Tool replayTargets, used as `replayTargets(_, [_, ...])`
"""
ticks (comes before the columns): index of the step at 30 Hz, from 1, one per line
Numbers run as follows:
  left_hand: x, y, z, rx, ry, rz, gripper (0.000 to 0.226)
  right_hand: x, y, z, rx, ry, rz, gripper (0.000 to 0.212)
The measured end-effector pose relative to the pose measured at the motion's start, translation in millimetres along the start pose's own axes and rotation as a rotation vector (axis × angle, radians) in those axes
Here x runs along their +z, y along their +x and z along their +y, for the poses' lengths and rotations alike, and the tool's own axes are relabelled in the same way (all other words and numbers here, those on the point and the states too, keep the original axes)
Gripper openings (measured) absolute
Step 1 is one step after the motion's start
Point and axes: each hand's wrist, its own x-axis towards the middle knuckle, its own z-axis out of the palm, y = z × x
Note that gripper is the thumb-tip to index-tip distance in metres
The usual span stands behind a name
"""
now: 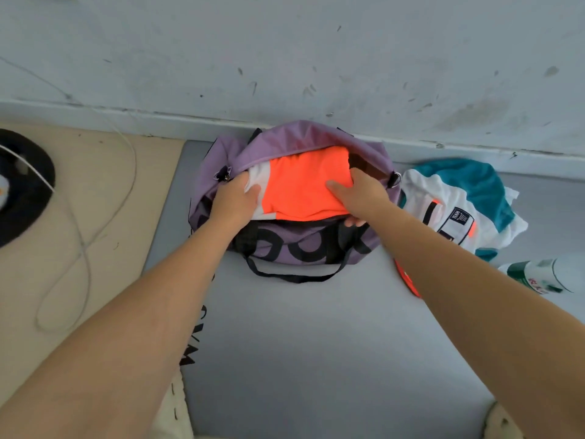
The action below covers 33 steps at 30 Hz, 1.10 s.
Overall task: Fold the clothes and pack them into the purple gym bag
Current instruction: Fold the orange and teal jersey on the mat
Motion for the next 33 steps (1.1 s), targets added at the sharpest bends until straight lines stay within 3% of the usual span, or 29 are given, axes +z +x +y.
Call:
replayTargets(2, [-5,-12,2,0.047,0.162,0.040,0.040,-3,-3,6,-0.022,-0.317,0.061,0.070])
replayTargets(4, [-8,-32,10,0.247,0.319,0.267,0.039,-7,-8,14,-0.044,-0.436,0.100,0.082])
replayTargets(5, [-5,-42,17,0.386,0.354,0.334,0.039,-10,-11,18,-0.074,-0.439,0.092,0.078])
replayTargets(6, [0,-49,24,0.512,0.381,0.313,0.042,-13,-15,21,-0.102,-0.416,0.077,0.068])
replayTargets(8, [16,-55,35,0.575,0.435,0.042,0.055,-20,-24,26,-0.142,-0.301,0.062,0.057])
replayTargets(10, [29,-51,36,0.443,0.466,-0.204,0.064,-27,-37,33,-0.225,-0.225,0.081,0.047])
replayTargets(12, [36,-45,34,0.334,0.443,-0.327,0.067,-32,-54,39,-0.332,-0.229,0.107,0.035])
replayTargets(16, [38,-42,35,0.262,0.409,-0.403,0.071,-25,-76,38,-0.463,-0.330,-0.026,0.018])
replayTargets(18, [32,-44,42,0.305,0.381,-0.367,0.067,-19,-79,33,-0.499,-0.379,-0.093,0.017])
replayTargets(21, [22,-58,62,0.502,0.076,-0.295,0.060,-18,-79,29,-0.573,-0.220,-0.065,0.010])
replayTargets(24, [13,-77,70,0.451,-0.080,-0.365,0.065,-25,-75,32,-0.543,-0.069,-0.004,0.010])
replayTargets(29, [-28,-78,36,0.443,0.314,0.056,0.063,-29,-66,35,-0.535,-0.032,0.095,0.006])
replayTargets(33, [-53,-80,34,0.224,0.542,0.361,0.065,-19,-61,26,-0.535,-0.016,0.209,0.008])
